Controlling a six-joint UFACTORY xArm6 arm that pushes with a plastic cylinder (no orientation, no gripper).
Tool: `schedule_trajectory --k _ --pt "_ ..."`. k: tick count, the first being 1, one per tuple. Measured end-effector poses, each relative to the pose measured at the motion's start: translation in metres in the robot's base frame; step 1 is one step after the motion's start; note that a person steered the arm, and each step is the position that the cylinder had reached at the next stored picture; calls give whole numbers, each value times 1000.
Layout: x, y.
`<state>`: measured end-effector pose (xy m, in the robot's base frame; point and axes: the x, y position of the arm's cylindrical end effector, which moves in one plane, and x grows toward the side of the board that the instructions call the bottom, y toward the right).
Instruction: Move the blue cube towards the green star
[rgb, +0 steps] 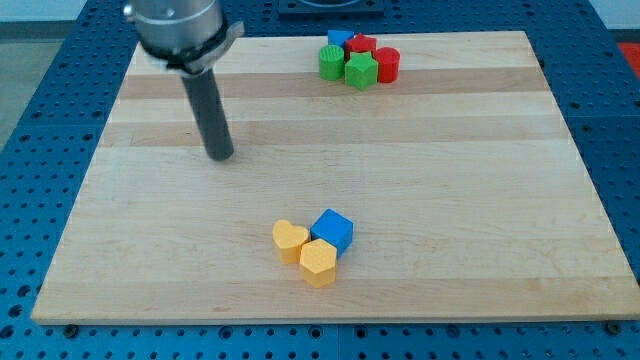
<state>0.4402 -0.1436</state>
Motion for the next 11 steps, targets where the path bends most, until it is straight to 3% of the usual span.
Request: schedule_trajectory --k 3,4,7,9,11 --pt "152 -2" --pt "179 23" --pt "171 153" --pt "149 145" --pt "150 79"
